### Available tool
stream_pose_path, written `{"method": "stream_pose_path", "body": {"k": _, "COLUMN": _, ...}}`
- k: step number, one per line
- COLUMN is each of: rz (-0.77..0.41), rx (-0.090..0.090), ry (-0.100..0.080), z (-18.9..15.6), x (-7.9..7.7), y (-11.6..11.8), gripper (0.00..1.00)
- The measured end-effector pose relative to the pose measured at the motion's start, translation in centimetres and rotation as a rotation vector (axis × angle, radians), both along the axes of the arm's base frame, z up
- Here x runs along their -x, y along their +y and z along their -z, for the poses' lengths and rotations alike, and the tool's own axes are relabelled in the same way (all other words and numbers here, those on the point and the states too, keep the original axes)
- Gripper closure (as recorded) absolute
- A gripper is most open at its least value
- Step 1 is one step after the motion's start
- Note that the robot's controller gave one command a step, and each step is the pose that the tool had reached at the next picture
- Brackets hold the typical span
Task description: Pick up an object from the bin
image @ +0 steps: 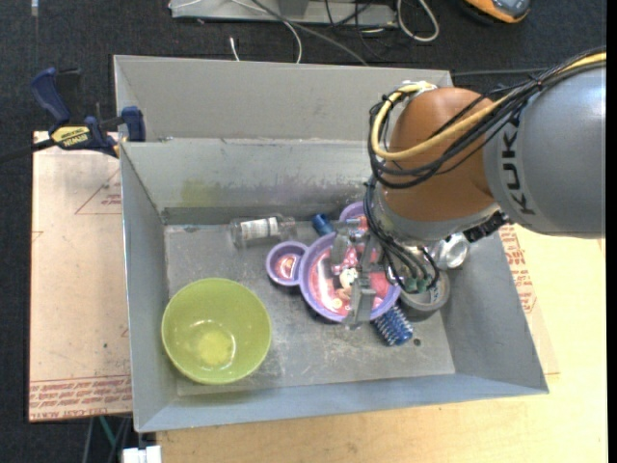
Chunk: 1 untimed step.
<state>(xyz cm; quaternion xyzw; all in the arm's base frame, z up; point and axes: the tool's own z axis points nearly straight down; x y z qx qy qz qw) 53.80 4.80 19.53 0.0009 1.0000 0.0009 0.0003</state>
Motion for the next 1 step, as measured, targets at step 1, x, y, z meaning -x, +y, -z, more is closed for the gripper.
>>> {"method": "stream_pose_path", "body": {"k": 1, "rz": 0.0, "rx": 0.0, "ry": 0.0, "z": 0.0, "x": 0.0, "y": 0.0, "gripper": 0.0}}
